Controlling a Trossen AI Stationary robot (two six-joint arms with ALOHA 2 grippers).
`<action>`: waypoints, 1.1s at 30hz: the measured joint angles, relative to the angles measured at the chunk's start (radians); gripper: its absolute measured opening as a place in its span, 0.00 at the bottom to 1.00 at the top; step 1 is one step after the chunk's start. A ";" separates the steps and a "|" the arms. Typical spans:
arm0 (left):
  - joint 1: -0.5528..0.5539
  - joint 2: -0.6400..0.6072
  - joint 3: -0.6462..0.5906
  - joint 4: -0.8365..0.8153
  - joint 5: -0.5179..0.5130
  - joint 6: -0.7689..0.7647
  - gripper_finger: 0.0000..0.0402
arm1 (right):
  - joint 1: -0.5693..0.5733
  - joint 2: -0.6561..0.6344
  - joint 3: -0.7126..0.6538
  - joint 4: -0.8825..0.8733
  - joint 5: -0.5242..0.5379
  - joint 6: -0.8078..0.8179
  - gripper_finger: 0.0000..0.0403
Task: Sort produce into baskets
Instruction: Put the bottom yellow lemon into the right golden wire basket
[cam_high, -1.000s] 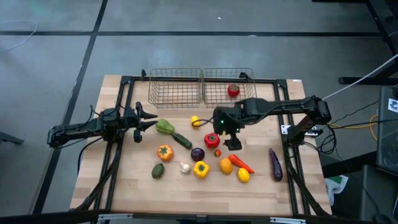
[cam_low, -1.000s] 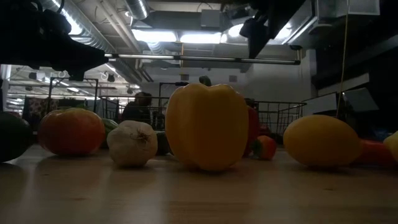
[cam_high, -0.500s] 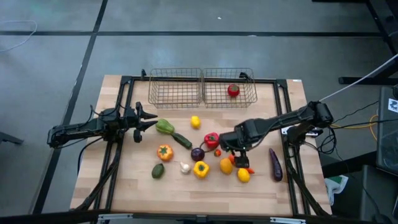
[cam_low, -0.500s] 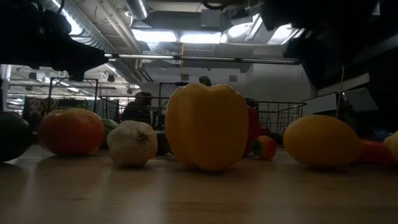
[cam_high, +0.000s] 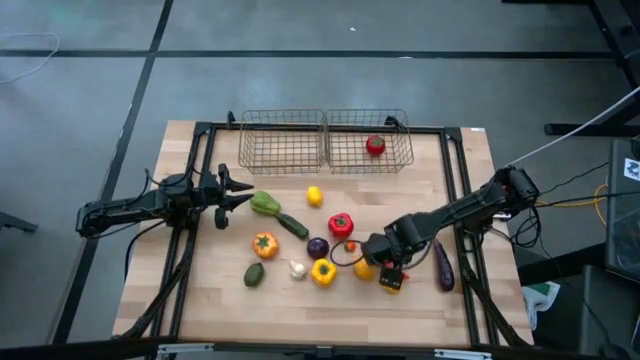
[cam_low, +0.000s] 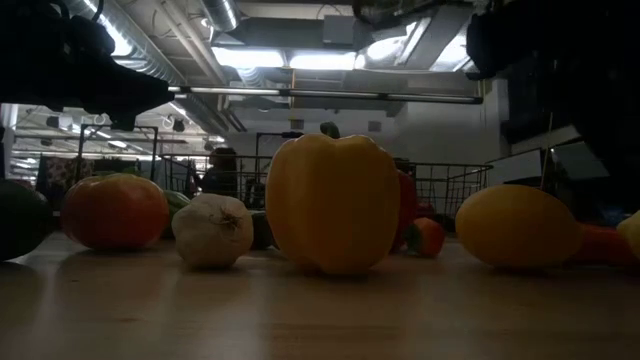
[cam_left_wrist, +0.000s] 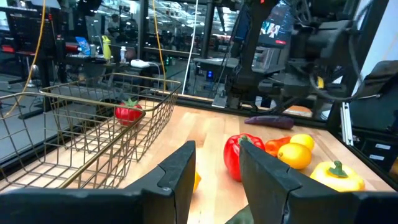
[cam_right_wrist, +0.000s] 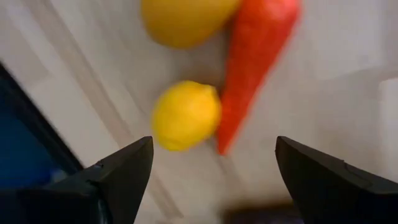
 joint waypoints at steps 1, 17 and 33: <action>0.000 0.000 0.000 0.000 0.000 0.000 0.30 | 0.012 0.000 -0.005 0.027 0.001 0.038 0.84; 0.000 0.000 0.000 0.000 0.000 -0.027 0.30 | 0.192 0.035 -0.020 0.138 0.171 0.556 0.84; 0.000 0.000 0.000 0.000 0.000 -0.026 0.30 | 0.231 0.169 -0.020 0.197 0.239 0.590 0.84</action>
